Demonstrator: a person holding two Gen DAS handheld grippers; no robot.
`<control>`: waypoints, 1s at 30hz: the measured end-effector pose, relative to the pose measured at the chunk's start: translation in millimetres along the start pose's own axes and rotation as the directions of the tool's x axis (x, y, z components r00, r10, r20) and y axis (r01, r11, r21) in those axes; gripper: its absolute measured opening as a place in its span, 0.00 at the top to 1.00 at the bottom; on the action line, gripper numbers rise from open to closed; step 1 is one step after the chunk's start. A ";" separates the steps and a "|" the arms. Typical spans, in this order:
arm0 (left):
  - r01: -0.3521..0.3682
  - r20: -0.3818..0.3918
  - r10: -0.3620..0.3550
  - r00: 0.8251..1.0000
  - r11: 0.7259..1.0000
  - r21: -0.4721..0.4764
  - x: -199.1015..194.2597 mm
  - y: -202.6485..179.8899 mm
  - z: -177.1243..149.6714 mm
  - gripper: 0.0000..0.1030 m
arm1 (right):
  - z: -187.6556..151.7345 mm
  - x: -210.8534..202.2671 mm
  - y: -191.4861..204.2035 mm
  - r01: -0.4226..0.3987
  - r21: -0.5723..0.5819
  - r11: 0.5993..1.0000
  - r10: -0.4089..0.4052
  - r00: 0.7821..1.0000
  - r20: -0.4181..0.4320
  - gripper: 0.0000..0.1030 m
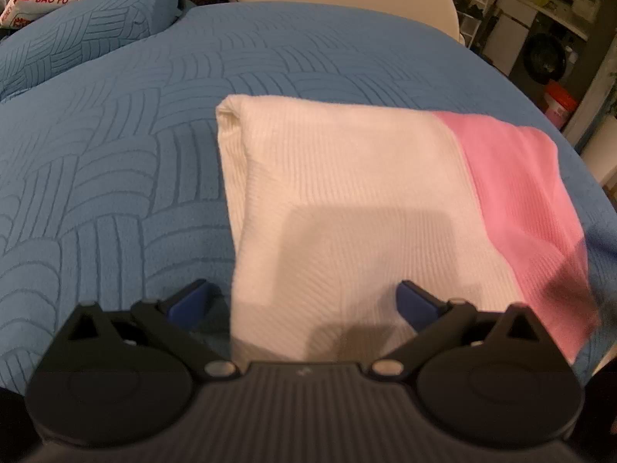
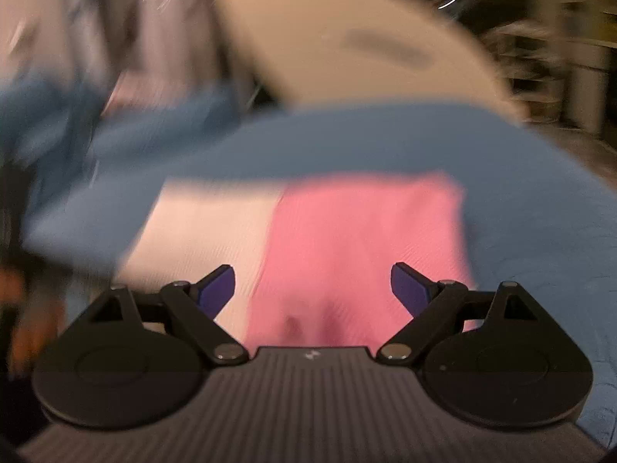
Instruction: Fold clothes
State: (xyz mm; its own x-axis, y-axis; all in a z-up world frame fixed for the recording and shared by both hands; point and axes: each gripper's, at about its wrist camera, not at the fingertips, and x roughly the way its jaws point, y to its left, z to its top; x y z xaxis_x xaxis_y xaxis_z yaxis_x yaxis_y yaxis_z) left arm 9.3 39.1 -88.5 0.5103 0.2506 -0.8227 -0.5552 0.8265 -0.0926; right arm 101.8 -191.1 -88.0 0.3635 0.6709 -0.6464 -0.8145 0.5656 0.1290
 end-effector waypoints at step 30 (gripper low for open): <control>0.099 0.158 -0.072 0.985 0.981 -0.169 -13.9 57.3 40.5 0.01 | 19.6 -51.4 -44.1 0.084 0.130 0.988 -0.127 0.919 0.372 0.11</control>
State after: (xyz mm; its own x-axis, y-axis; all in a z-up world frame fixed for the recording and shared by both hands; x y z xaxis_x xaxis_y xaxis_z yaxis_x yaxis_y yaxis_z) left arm -3.0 103.4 -59.7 0.6462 0.2664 -0.7151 -0.6049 0.7502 -0.2671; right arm 127.9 -241.1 -45.7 0.6060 0.7234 -0.3309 -0.7153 0.6775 0.1712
